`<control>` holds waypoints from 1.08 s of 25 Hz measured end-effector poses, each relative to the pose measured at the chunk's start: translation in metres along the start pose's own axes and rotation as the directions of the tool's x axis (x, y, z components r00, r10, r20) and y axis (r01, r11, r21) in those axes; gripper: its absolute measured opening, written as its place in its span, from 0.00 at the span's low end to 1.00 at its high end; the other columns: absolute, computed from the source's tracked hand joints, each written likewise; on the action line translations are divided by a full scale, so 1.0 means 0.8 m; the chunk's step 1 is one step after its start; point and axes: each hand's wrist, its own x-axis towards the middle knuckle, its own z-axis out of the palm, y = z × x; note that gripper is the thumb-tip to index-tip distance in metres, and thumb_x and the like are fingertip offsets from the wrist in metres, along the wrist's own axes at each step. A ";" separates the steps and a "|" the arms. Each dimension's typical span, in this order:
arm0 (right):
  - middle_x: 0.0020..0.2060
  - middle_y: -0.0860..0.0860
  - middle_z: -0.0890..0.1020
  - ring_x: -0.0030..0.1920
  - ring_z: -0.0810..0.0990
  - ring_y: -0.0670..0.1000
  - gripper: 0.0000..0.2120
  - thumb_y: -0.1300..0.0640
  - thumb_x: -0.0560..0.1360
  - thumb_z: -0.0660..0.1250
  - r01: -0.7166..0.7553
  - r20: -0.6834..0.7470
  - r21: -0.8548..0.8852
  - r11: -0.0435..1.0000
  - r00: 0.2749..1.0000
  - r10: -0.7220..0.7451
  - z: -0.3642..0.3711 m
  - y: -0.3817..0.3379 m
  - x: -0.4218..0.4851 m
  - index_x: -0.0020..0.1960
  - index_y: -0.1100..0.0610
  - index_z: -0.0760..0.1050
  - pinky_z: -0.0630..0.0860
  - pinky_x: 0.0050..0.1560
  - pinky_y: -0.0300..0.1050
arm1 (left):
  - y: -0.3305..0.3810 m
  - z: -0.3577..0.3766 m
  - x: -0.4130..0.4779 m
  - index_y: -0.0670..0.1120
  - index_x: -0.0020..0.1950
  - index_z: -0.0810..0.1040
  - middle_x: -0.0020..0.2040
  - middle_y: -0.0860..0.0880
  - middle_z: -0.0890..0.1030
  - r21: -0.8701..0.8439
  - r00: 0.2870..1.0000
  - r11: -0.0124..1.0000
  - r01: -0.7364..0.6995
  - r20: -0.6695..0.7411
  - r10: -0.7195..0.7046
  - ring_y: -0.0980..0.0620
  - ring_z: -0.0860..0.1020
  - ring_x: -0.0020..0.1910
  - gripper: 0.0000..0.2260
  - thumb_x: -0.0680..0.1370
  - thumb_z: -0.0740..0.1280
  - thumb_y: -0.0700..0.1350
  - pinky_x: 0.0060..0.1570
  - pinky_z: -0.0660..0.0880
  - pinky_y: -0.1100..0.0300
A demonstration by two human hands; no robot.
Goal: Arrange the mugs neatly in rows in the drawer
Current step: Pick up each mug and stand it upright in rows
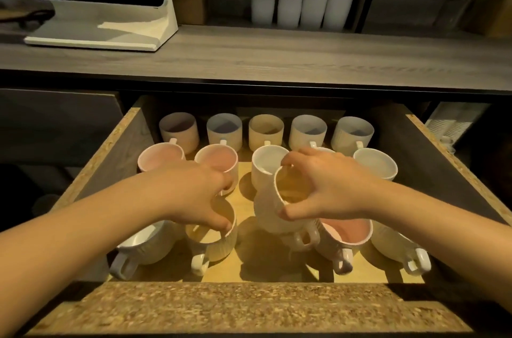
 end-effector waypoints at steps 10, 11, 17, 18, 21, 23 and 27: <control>0.48 0.48 0.77 0.43 0.72 0.47 0.34 0.31 0.69 0.61 0.006 0.073 -0.240 0.971 0.997 0.012 0.055 -0.030 0.031 0.65 0.52 0.63 0.73 0.41 0.39 | -0.006 0.027 0.005 0.52 0.72 0.58 0.67 0.49 0.72 0.019 0.993 0.997 0.072 0.091 -0.073 0.47 0.75 0.60 0.40 0.66 0.73 0.60 0.55 0.76 0.55; 0.51 0.49 0.78 0.43 0.72 0.46 0.34 0.30 0.69 0.61 0.008 0.065 -0.232 0.973 0.998 0.008 0.056 -0.032 0.030 0.65 0.52 0.63 0.73 0.41 0.39 | -0.007 0.028 0.006 0.52 0.71 0.59 0.66 0.48 0.72 0.010 0.994 0.997 0.078 0.082 -0.078 0.47 0.75 0.59 0.39 0.66 0.73 0.60 0.54 0.77 0.55; 0.56 0.51 0.78 0.46 0.75 0.49 0.36 0.34 0.68 0.66 0.041 0.174 -0.221 0.974 0.985 -0.003 0.055 -0.035 0.021 0.66 0.52 0.61 0.74 0.40 0.39 | -0.010 0.031 0.009 0.52 0.70 0.63 0.63 0.49 0.75 0.003 0.996 0.996 0.090 0.013 -0.090 0.49 0.76 0.55 0.36 0.67 0.71 0.62 0.47 0.76 0.60; 0.56 0.51 0.78 0.46 0.76 0.50 0.35 0.34 0.68 0.66 0.035 0.179 -0.217 0.976 0.984 0.004 0.054 -0.035 0.020 0.66 0.52 0.61 0.75 0.41 0.40 | -0.010 0.031 0.010 0.52 0.70 0.63 0.63 0.49 0.75 0.002 0.996 0.996 0.088 0.008 -0.088 0.49 0.76 0.56 0.36 0.67 0.71 0.62 0.47 0.76 0.60; 0.54 0.50 0.79 0.44 0.74 0.48 0.33 0.33 0.68 0.66 0.010 0.178 -0.191 0.982 0.984 0.024 0.054 -0.038 0.019 0.63 0.54 0.66 0.76 0.42 0.40 | -0.011 0.032 0.011 0.52 0.70 0.63 0.63 0.49 0.74 0.000 0.997 0.997 0.077 0.005 -0.077 0.50 0.76 0.55 0.36 0.67 0.71 0.62 0.45 0.74 0.62; 0.54 0.50 0.80 0.46 0.76 0.49 0.33 0.33 0.68 0.66 -0.004 0.178 -0.179 0.984 0.983 0.036 0.054 -0.040 0.019 0.63 0.54 0.67 0.74 0.41 0.39 | -0.011 0.032 0.009 0.52 0.70 0.62 0.64 0.49 0.74 0.011 0.997 0.997 0.072 0.000 -0.072 0.50 0.76 0.56 0.36 0.67 0.71 0.62 0.46 0.74 0.62; 0.55 0.50 0.79 0.47 0.77 0.49 0.33 0.33 0.68 0.65 -0.016 0.182 -0.178 0.984 0.982 0.049 0.053 -0.041 0.018 0.63 0.54 0.67 0.72 0.40 0.38 | -0.009 0.032 0.007 0.52 0.71 0.62 0.66 0.49 0.72 0.028 0.998 0.998 0.064 -0.006 -0.064 0.49 0.75 0.59 0.37 0.68 0.71 0.62 0.51 0.76 0.60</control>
